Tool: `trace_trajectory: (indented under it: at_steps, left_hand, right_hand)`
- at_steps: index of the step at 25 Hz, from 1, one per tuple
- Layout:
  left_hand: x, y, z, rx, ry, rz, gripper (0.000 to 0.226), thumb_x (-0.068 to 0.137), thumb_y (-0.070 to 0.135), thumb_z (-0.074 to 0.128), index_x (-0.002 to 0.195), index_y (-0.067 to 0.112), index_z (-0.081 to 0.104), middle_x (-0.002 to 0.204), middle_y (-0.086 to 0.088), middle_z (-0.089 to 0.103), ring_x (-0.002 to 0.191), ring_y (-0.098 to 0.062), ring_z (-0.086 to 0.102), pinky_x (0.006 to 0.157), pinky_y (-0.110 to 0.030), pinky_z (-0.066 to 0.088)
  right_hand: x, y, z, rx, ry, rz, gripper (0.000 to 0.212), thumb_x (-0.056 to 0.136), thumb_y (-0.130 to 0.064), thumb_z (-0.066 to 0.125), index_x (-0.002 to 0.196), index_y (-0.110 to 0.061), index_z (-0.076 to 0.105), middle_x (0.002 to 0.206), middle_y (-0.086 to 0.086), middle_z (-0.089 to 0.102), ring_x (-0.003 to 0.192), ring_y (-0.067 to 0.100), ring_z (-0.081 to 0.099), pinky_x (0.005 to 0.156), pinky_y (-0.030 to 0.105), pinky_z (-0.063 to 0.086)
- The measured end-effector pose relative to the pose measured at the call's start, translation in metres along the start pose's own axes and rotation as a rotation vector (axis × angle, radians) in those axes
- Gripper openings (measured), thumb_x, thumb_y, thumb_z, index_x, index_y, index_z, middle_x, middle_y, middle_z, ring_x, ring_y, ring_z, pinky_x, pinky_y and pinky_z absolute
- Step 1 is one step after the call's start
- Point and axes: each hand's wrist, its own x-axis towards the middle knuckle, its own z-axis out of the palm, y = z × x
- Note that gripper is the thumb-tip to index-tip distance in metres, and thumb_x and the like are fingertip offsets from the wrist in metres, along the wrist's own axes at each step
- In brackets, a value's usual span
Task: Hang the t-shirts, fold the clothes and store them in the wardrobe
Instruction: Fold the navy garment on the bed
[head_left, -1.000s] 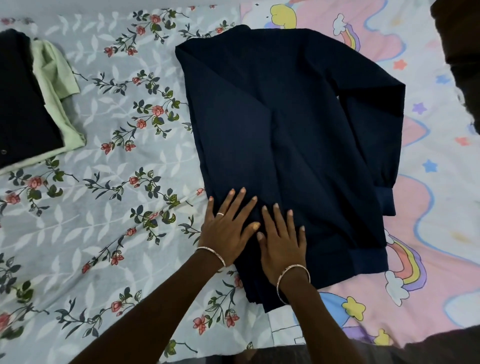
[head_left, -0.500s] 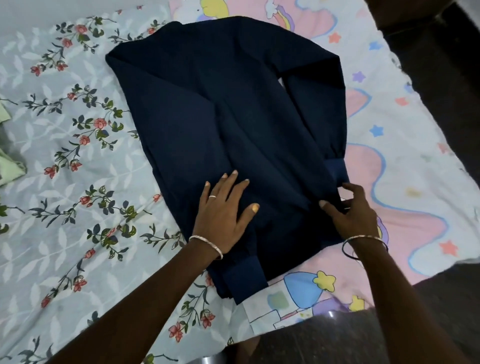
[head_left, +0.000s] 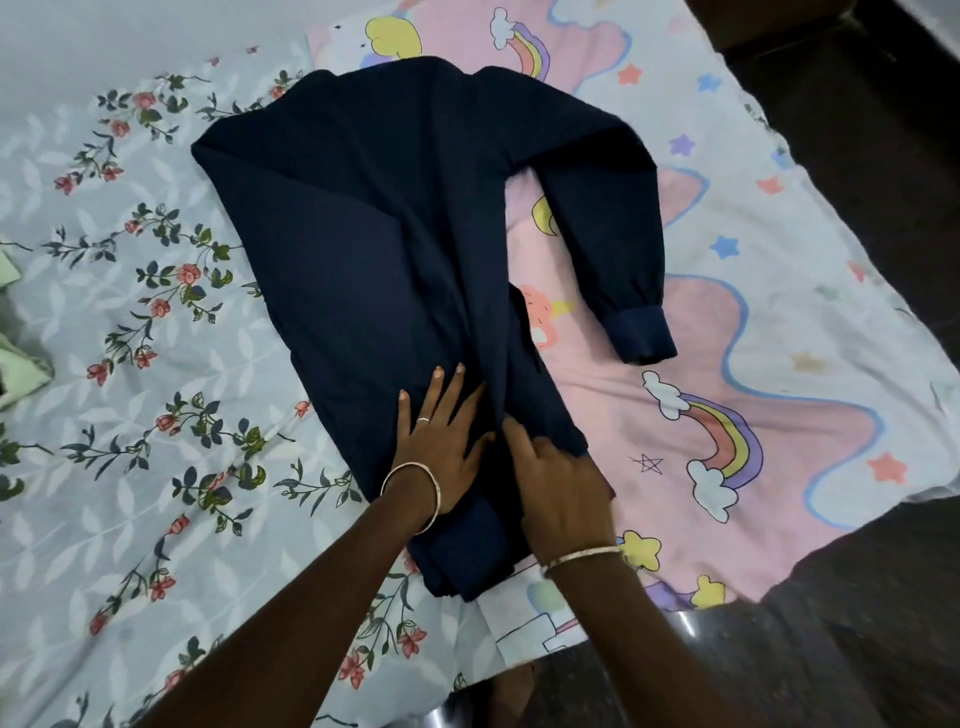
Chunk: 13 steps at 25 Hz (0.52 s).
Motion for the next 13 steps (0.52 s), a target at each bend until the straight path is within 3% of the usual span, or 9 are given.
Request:
trace_trajectory:
  at_steps: [2,4,5,7,9,10,12,13]
  left_hand:
    - [-0.002,-0.002,-0.008,-0.336,0.139,-0.034,0.055,0.098,0.041,0.024,0.142,0.018,0.05,0.156,-0.002,0.038,0.148,-0.018,0.026,0.12,-0.052,0.02]
    - [-0.005,0.001,-0.018,-0.588,0.341,-0.125,0.039,0.098,0.038,0.039,0.121,0.019,0.065,0.125,-0.001,0.065,0.117,-0.011,0.058,0.103,-0.032,0.044]
    - [-0.004,0.006,-0.025,-0.701,0.382,-0.183,0.035,0.097,0.043,0.044,0.114,0.022,0.066,0.11,0.003,0.07,0.101,-0.007,0.063,0.091,-0.024,0.05]
    - [0.003,0.017,-0.034,-0.87,0.325,-0.301,0.036,0.093,0.053,0.056,0.11,0.023,0.065,0.092,0.005,0.07,0.083,-0.006,0.065,0.078,-0.025,0.054]
    - [0.016,0.017,-0.032,-0.816,0.199,-0.369,0.037,0.089,0.05,0.066,0.11,0.02,0.062,0.088,0.002,0.068,0.081,-0.014,0.065,0.077,-0.031,0.054]
    - [0.023,0.014,-0.029,-0.736,0.158,-0.376,0.029,0.089,0.044,0.068,0.101,0.018,0.06,0.084,0.0,0.066,0.081,-0.019,0.064,0.077,-0.035,0.054]
    - [0.032,0.006,-0.027,-0.642,0.102,-0.379,0.029,0.09,0.033,0.066,0.073,0.018,0.049,0.07,-0.001,0.058,0.074,-0.029,0.061,0.07,-0.039,0.053]
    - [0.035,0.002,-0.027,-0.621,0.061,-0.382,0.036,0.09,0.033,0.066,0.066,0.018,0.043,0.064,-0.001,0.055,0.07,-0.03,0.06,0.065,-0.038,0.051]
  right_hand:
    - [-0.004,-0.01,0.008,-0.011,-0.164,-0.007,0.086,0.043,-0.001,0.085,0.127,-0.008,0.066,0.067,0.01,0.066,0.048,0.029,0.063,0.045,0.032,0.047]
    - [-0.002,-0.009,0.01,0.044,-0.198,-0.018,0.09,0.066,-0.004,0.076,0.149,-0.012,0.042,0.094,0.015,0.07,0.074,0.036,0.069,0.061,0.04,0.053]
    - [0.0,-0.006,0.01,0.116,-0.213,-0.036,0.088,0.077,-0.005,0.066,0.156,-0.016,0.028,0.109,0.014,0.067,0.091,0.039,0.068,0.07,0.042,0.052]
    - [0.001,-0.004,0.006,0.268,-0.263,-0.043,0.088,0.083,-0.008,0.057,0.159,-0.022,0.015,0.122,0.012,0.063,0.106,0.038,0.062,0.078,0.041,0.049]
    - [0.003,-0.001,0.0,0.343,-0.352,-0.062,0.091,0.082,-0.009,0.058,0.159,-0.024,0.013,0.122,0.012,0.063,0.108,0.038,0.061,0.078,0.039,0.047]
    - [0.006,0.002,-0.008,0.392,-0.44,-0.069,0.093,0.081,-0.009,0.06,0.159,-0.025,0.013,0.116,0.011,0.065,0.106,0.035,0.063,0.078,0.037,0.048]
    - [0.023,0.011,-0.02,0.513,-0.606,-0.029,0.083,0.082,-0.01,0.065,0.155,-0.025,0.029,0.093,0.005,0.069,0.085,0.021,0.069,0.076,0.03,0.052]
    - [0.035,0.014,-0.028,0.62,-0.652,0.032,0.067,0.085,-0.009,0.068,0.146,-0.023,0.045,0.081,0.003,0.069,0.068,0.013,0.067,0.069,0.026,0.054]
